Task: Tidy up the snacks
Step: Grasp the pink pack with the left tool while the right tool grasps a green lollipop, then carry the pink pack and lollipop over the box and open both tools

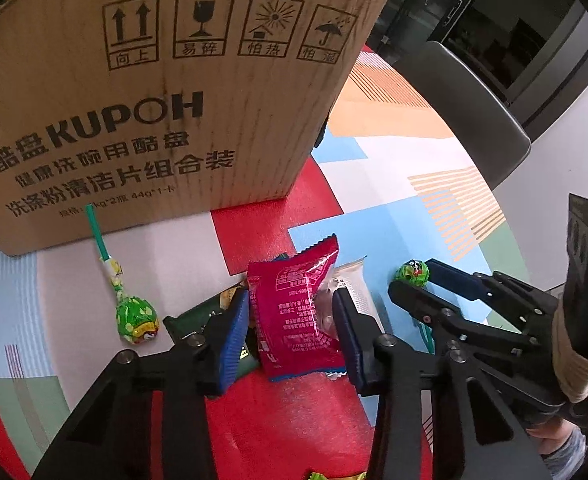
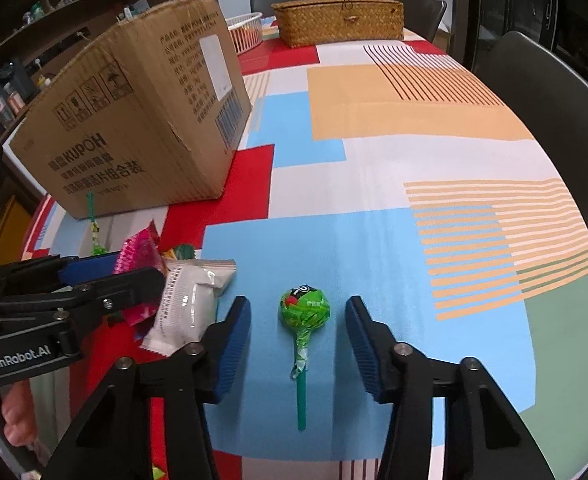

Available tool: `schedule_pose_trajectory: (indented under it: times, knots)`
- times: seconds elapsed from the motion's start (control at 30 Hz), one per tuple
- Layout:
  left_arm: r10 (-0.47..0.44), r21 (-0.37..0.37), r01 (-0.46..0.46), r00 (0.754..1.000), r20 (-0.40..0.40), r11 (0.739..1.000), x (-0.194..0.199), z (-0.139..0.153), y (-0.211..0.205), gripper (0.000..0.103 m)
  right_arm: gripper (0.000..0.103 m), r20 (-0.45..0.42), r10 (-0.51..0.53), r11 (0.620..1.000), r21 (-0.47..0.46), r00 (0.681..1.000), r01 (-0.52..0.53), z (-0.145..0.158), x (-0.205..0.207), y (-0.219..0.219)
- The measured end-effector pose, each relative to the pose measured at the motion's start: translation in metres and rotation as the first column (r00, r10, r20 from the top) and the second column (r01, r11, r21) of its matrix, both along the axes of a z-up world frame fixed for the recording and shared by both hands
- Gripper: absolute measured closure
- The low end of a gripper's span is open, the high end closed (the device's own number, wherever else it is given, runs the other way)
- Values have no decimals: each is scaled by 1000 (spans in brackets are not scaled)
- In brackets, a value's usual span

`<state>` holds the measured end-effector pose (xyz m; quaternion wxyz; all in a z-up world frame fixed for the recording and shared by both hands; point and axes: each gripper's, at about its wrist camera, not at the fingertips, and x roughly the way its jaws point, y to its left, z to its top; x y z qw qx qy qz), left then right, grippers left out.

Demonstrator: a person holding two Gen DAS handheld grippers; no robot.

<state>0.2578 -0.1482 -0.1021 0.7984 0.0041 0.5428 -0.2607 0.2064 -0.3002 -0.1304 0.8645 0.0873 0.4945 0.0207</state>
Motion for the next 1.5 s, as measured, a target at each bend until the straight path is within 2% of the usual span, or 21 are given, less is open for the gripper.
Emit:
schedule_pose_trajectory:
  times: [0.2, 0.3, 0.47, 0.67, 1.13, 1.5]
  knots:
    - [-1, -5, 1, 1000, -9, 1000, -2, -2, 1, 67, 67, -10, 13, 1000, -11, 1000, -13, -5, 2, 3]
    - [0, -2, 0, 1000, -7, 1000, -4, -2, 3, 67, 76, -7, 18, 999, -32, 1000, -18, -5, 2, 5]
    - [-5, 12, 5, 1000, 10, 1000, -8, 1, 2, 68, 76, -2, 20, 999, -30, 1000, -20, -2, -2, 6]
    - [-9, 20, 8, 999, 37, 1000, -14, 5, 0, 69, 76, 42, 38, 999, -35, 998, -37, 18, -12, 15]
    - [13, -6, -12, 980, 199, 1000, -33, 56, 12, 70, 76, 154, 69, 997, -35, 986, -64, 66, -27, 30]
    - [69, -69, -49, 945, 320, 996, -38, 107, 38, 70, 76, 269, 103, 995, -42, 958, -95, 111, -25, 48]
